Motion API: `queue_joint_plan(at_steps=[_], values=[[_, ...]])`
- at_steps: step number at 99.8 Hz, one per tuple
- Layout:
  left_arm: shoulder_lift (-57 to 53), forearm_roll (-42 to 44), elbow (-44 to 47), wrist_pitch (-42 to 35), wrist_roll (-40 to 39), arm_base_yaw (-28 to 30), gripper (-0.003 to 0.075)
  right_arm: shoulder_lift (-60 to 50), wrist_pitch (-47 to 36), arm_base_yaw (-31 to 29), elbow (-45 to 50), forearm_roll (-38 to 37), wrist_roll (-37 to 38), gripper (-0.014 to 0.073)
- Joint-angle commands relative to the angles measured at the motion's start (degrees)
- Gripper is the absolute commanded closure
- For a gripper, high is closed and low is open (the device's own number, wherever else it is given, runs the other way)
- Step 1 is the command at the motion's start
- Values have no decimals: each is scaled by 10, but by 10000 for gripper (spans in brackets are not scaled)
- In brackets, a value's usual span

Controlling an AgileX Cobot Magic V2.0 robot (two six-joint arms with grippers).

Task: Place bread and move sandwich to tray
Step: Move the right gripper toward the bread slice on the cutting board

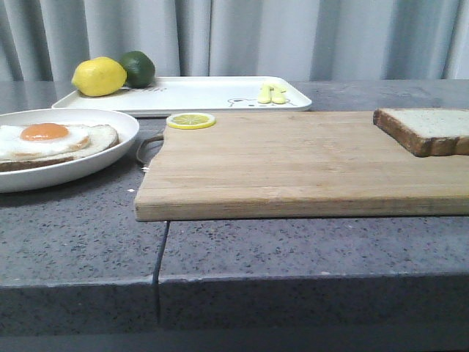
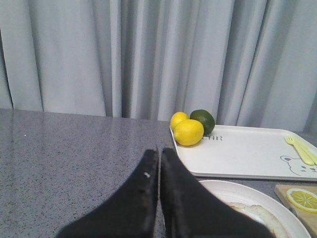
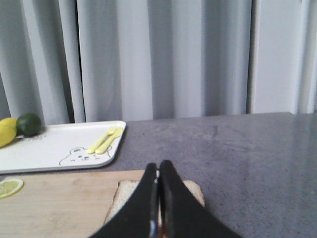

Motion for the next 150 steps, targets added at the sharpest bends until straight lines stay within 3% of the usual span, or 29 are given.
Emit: queue_joint_plan(at_steps=[1,18,32,43,106,115,127,132,139,150], values=[[62,-7,-91,34,-6,-2,739,55,37,-4,-80,-22,1,710],[151,-7,-214,178,-6,-2,739,137,143,-4,-189,-28,1,710],[205,-7,-273,251,-6,-2,739,199,230,-4,-261,-28,1,710],[224,-10,-280,254,-6,-2,739,234,275,-4,-295,-28,1,710],[237,-10,-280,255,-6,-2,715,253,297,-4,-296,-26,1,710],[237,-10,-280,255,-6,-2,617,253,297,-4,-296,-26,1,708],[237,-10,-280,255,-6,-2,365,253,297,-4,-296,-26,1,620],[237,-10,-280,255,-6,-2,230,253,297,-4,-296,-26,1,536],[237,-9,-280,255,-6,-2,105,253,298,-4,-296,-26,1,369],[237,-7,-280,255,-6,-2,58,253,297,-4,-296,-26,1,83]])
